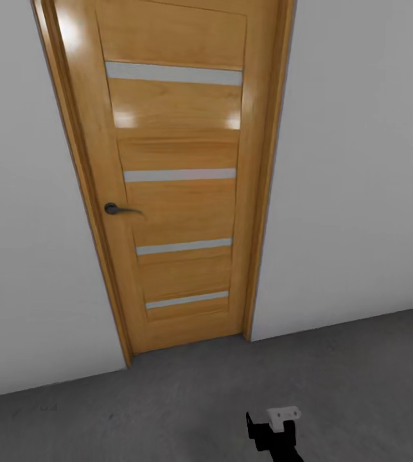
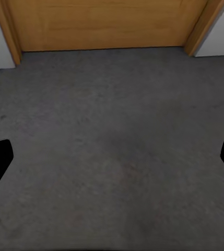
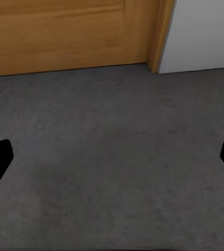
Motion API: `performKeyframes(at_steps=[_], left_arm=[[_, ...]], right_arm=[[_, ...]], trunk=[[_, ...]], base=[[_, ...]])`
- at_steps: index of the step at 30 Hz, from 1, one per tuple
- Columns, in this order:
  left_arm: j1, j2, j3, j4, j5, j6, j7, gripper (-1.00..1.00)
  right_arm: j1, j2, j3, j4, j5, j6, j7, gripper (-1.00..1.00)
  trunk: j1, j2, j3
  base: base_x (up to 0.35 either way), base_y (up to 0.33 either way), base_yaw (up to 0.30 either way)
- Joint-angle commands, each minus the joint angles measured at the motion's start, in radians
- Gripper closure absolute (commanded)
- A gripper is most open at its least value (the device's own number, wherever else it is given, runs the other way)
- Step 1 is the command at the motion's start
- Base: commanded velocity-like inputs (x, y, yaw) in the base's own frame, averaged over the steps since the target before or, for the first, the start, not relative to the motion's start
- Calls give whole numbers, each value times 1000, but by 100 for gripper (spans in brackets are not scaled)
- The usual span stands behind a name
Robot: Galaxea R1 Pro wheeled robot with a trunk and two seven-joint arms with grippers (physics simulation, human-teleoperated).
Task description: Move the two storage containers from the living room to the garage. In the garage, place one container on the floor and stack the other container on top of it (either order is fine).
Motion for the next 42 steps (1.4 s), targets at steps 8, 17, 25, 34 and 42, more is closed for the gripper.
performKeyframes(at_steps=[8, 17, 25, 34, 42], left_arm=[[0, -1, 1, -1, 1, -1, -4, -100], [0, -1, 1, 0, 1, -1, -4, -100], [0, -1, 1, 1, 1, -1, -4, -100], [0, -1, 1, 1, 1, -1, -4, -100], [0, -1, 1, 1, 1, -1, -4, -100]], right_arm=[[-1, -1, 6, 14, 2, -3, -7, -100], [-1, -1, 6, 15, 2, -4, -7, -100], [-1, -1, 5, 15, 1, -5, -7, -100], [-1, -1, 5, 15, -1, -6, -7, -100], [-1, -1, 4, 15, -1, -6, -7, -100]], trunk=[[0, 0, -9], [0, 0, -19], [0, 0, -27], [0, 0, -29], [0, 0, -29]], base=[[0, -54, 236], [0, -6, 236], [0, -1, 223], [97, -71, 62], [288, -126, 6]])
